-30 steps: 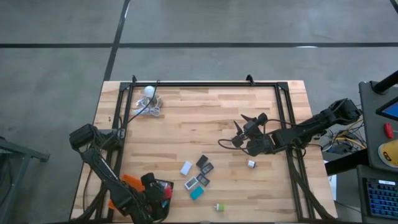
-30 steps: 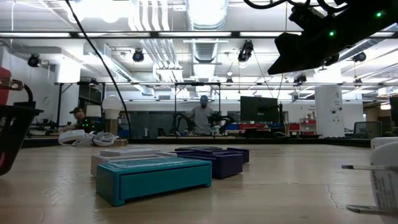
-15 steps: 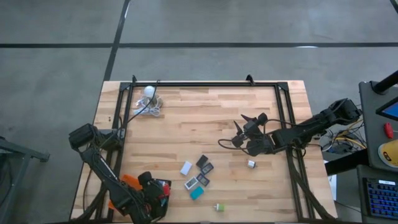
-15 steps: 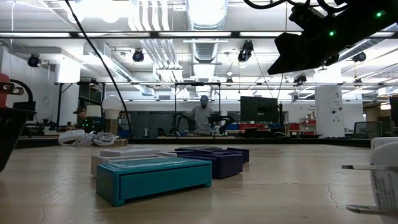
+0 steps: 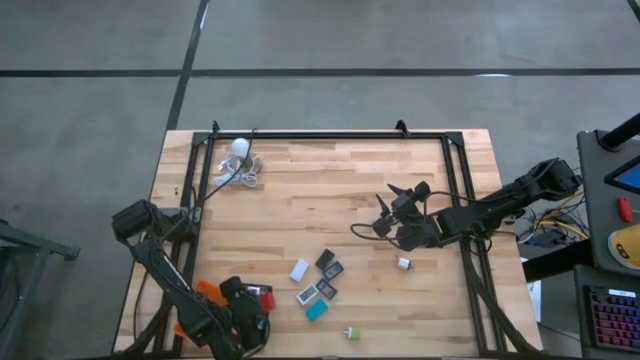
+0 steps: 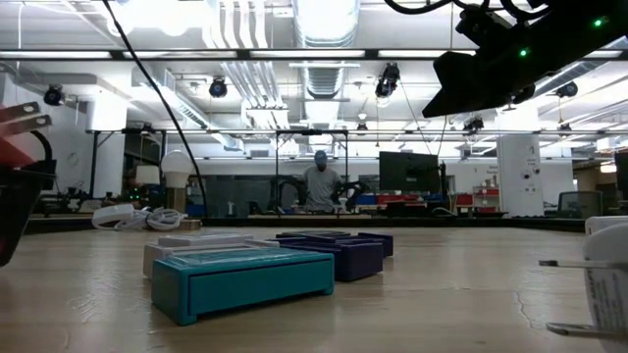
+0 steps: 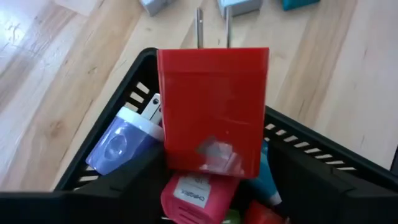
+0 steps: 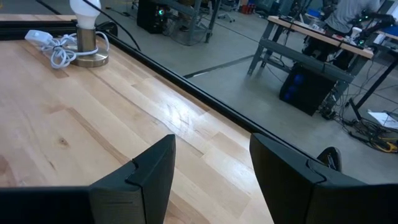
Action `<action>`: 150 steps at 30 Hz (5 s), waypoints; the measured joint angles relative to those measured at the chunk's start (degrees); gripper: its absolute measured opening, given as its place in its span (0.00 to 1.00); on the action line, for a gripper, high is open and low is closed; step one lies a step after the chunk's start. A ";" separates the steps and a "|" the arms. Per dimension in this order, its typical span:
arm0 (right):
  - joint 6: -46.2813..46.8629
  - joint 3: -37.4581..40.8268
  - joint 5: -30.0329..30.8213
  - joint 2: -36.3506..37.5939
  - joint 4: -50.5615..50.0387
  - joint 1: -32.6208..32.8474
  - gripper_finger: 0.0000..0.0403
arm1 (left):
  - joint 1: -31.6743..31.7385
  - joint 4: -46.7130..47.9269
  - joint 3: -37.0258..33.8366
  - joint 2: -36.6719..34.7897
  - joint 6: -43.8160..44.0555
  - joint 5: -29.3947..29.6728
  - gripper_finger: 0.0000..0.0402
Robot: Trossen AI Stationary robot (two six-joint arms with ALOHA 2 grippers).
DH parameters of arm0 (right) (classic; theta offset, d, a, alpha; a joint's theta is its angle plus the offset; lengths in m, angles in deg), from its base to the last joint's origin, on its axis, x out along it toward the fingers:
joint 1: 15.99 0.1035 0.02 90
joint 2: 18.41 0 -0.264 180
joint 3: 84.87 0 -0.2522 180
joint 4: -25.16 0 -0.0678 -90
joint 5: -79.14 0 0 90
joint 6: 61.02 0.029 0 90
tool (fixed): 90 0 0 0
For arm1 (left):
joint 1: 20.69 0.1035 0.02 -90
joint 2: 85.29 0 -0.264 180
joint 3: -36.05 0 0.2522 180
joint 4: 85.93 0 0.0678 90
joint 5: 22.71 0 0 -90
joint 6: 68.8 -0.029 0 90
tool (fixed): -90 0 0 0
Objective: Pick & Place Office items
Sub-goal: Put the red charger adapter into the black basket, then put the green charger adapter into the black basket
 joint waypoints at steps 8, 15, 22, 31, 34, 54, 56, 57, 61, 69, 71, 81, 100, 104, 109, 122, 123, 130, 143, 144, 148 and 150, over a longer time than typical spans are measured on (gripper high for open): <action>0.00 0.00 0.00 0.00 0.00 0.00 0.50 | 0.00 0.10 0.11 -0.09 -0.54 1.20 0.72; 0.00 0.00 -0.01 0.00 0.00 0.00 0.50 | 0.00 1.54 0.15 -1.57 -0.65 1.94 0.72; 0.00 0.01 0.00 0.00 0.00 0.00 0.50 | 0.00 2.29 0.18 -4.63 -2.24 2.62 0.73; 0.00 0.02 0.00 0.00 0.00 -0.01 0.50 | 0.49 0.48 0.26 -6.98 -7.61 11.91 0.72; 0.00 0.02 -0.02 0.00 0.00 -0.01 0.50 | 1.43 -1.36 0.28 -6.66 -9.87 13.01 0.72; 0.00 0.02 0.00 0.00 0.00 -0.02 0.50 | 7.82 -30.93 0.16 -6.23 -44.67 17.07 0.71; 0.00 0.02 0.00 0.00 0.00 -0.01 0.50 | 8.00 -34.33 -0.33 -5.31 -45.57 16.65 0.71; 0.00 0.02 0.00 0.00 -0.02 0.00 0.50 | 7.98 -36.00 -0.64 -4.62 -46.68 16.22 0.71; 0.00 0.02 0.00 0.00 -0.02 0.00 0.50 | 7.93 -43.15 -0.54 -0.58 -49.79 15.55 0.71; 0.00 0.02 0.00 0.00 -0.01 0.00 0.50 | 8.04 -59.03 1.71 9.80 -50.65 19.49 0.71; 0.00 0.02 0.00 -0.01 -0.03 0.00 0.50 | 8.04 -60.77 3.72 12.49 -51.29 19.95 0.71; 0.00 0.02 -0.02 -0.02 -0.03 -0.02 0.50 | 9.70 -45.08 22.85 23.69 -56.20 13.23 0.71; 0.00 0.02 0.00 -0.01 -0.02 -0.02 0.50 | 16.48 -47.21 25.97 26.88 -56.85 -0.62 0.71; 0.00 0.02 0.00 -0.02 -0.02 0.00 0.50 | 16.97 -49.75 23.86 26.95 -56.79 -0.76 0.71; 0.00 0.02 0.00 -0.02 0.00 -0.01 0.50 | 17.23 -51.61 23.32 27.70 -56.21 -0.72 0.71; 0.00 0.02 0.00 -0.02 0.01 0.00 0.50 | 19.30 -51.89 24.24 30.42 -54.93 -3.29 0.71; 0.02 0.02 0.00 -0.02 0.05 0.00 0.50 | 19.50 -51.89 24.24 30.42 -55.16 -3.63 0.71; 0.00 0.02 0.00 -0.02 0.02 0.00 0.50 | 21.64 -50.38 24.45 30.42 -56.42 -8.93 0.71; 0.00 0.02 0.00 -0.02 0.02 0.00 0.50 | 22.93 -45.31 26.16 30.32 -57.51 -13.03 0.67; 0.00 0.02 0.00 -0.02 0.02 0.00 0.50 | 22.96 -45.20 26.16 30.30 -57.53 -13.07 0.66; 0.00 0.02 0.00 -0.02 0.02 0.00 0.50 | 23.15 -44.96 26.16 30.21 -57.64 -13.78 0.58; 0.00 0.02 0.00 -0.02 0.02 0.00 0.50 | 23.25 -44.91 26.16 30.21 -57.68 -14.34 0.54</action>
